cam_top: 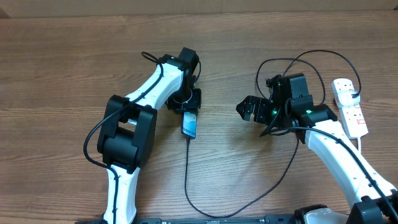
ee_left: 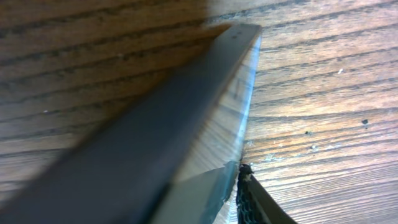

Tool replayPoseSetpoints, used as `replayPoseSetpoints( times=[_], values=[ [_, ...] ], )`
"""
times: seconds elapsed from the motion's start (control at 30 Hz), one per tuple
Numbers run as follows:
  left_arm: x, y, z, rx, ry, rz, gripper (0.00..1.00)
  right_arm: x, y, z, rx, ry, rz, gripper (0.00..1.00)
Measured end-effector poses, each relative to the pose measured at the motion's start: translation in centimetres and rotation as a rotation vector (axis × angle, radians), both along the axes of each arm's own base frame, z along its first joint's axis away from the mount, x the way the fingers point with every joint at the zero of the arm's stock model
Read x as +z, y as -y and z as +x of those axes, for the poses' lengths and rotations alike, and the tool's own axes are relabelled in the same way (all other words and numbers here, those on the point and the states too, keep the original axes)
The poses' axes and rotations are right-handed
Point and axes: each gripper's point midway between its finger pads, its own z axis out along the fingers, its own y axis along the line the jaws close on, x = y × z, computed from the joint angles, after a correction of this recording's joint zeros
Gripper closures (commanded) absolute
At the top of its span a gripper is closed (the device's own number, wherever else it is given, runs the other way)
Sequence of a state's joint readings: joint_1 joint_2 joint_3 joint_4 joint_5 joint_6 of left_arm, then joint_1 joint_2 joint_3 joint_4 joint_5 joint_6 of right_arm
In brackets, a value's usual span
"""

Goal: Plug charger to phone and switch on socket
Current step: 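Lower the phone with the left gripper and lay it on the table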

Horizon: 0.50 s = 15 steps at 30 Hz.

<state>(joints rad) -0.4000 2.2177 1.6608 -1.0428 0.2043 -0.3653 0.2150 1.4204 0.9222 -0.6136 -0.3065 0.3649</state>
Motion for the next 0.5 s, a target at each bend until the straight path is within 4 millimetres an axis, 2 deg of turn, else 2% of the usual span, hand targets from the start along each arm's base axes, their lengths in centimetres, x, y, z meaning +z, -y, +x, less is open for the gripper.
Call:
replayPoseSetpoints(
  times=[0.5],
  values=[
    [0.02,0.00,-0.02,0.000,-0.001,0.000,0.62,-0.03,0.11,0.05,-0.004,0.002,-0.006,0.00]
  ],
)
